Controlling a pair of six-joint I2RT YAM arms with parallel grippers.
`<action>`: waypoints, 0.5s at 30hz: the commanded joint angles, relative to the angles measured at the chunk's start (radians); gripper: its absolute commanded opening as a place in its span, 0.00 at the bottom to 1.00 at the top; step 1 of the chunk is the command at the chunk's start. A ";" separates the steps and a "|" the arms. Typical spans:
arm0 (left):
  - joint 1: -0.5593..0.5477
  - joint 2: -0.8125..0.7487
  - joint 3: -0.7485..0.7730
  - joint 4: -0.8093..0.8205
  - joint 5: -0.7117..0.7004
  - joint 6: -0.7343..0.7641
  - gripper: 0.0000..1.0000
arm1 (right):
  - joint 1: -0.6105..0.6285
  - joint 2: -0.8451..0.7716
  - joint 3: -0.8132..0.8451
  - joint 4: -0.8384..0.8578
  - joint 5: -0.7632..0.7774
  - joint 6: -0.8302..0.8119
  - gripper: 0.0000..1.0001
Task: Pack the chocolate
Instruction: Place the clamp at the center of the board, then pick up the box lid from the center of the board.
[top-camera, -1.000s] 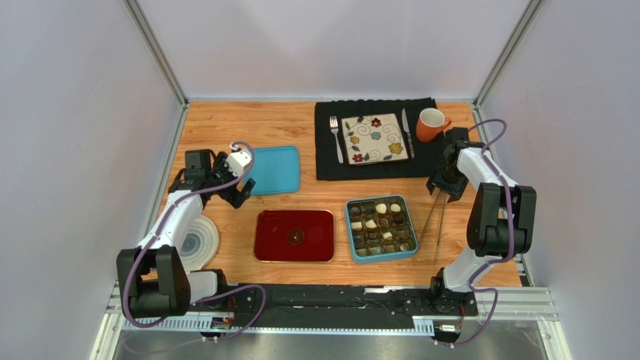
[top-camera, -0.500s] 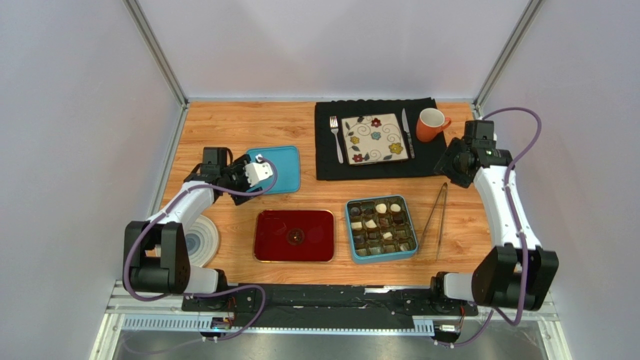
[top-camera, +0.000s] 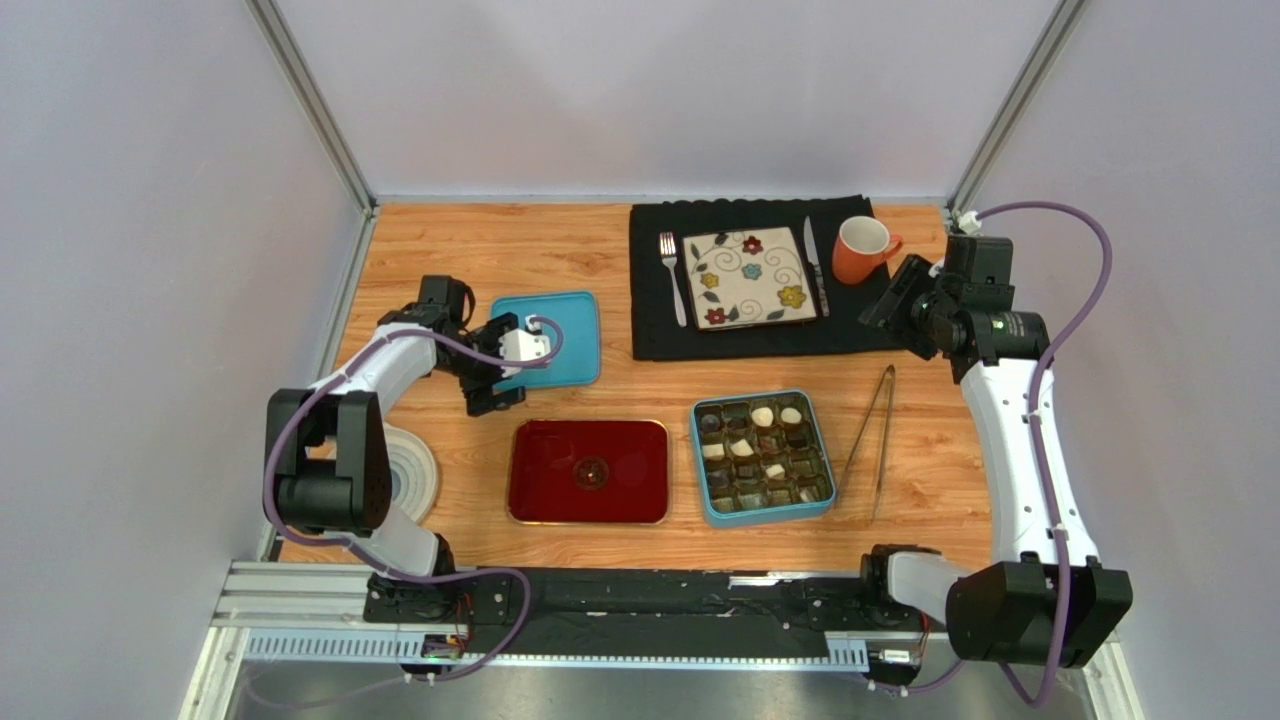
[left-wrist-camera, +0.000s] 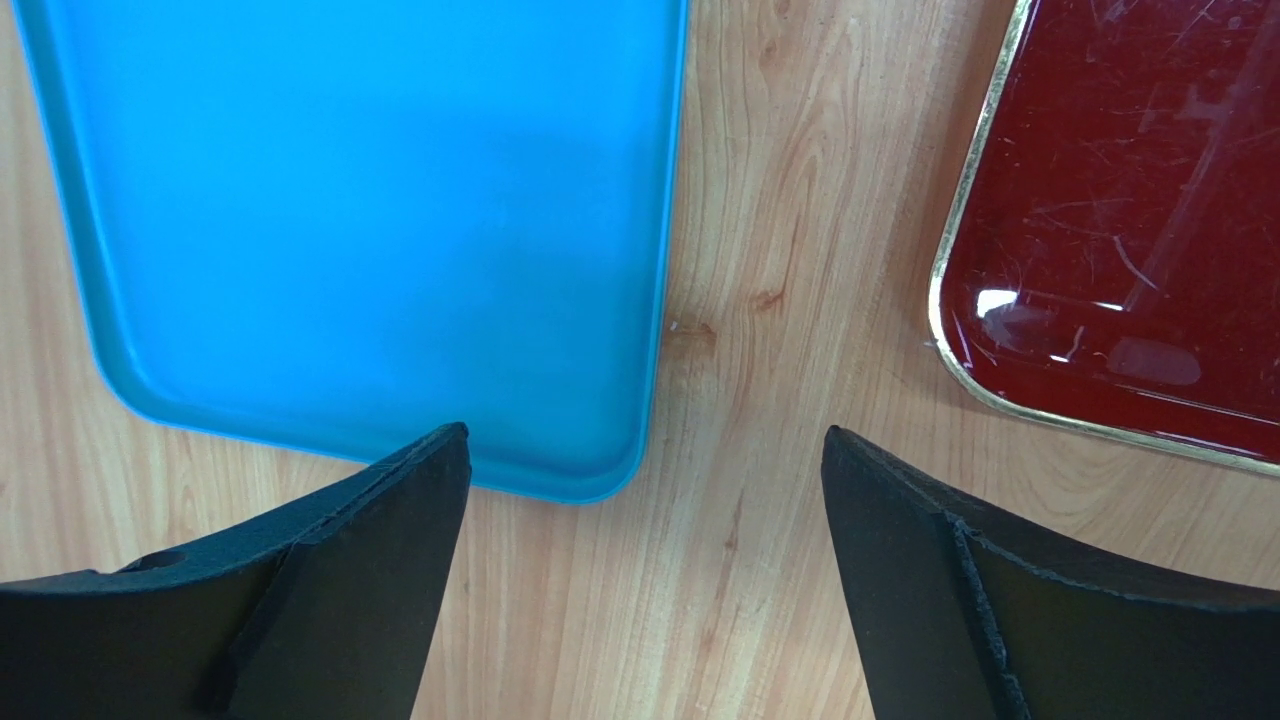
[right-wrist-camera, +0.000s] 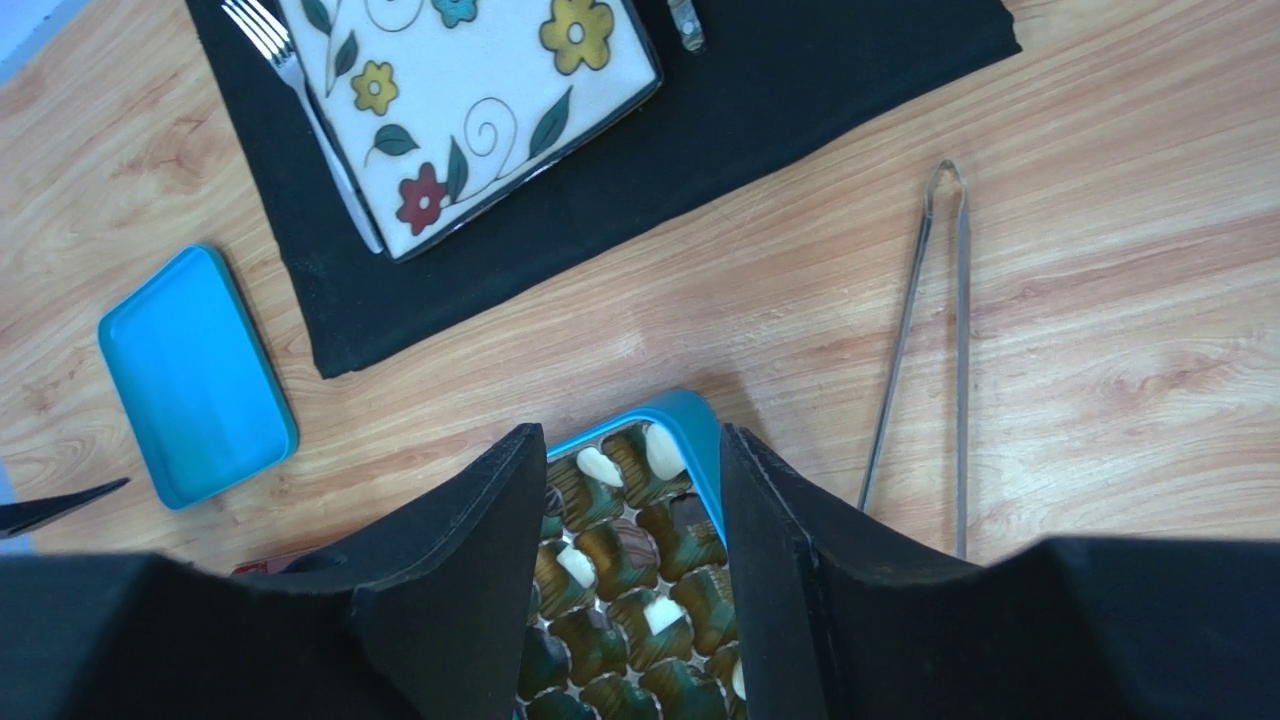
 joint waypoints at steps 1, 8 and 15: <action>-0.007 0.030 0.036 -0.015 0.037 0.043 0.95 | 0.006 -0.046 0.013 0.047 -0.050 0.019 0.49; -0.013 0.056 0.011 0.076 0.011 0.046 0.98 | 0.015 -0.052 0.016 0.058 -0.085 0.020 0.48; -0.015 0.090 -0.003 0.148 -0.021 0.038 0.98 | 0.026 -0.061 0.007 0.075 -0.092 0.022 0.46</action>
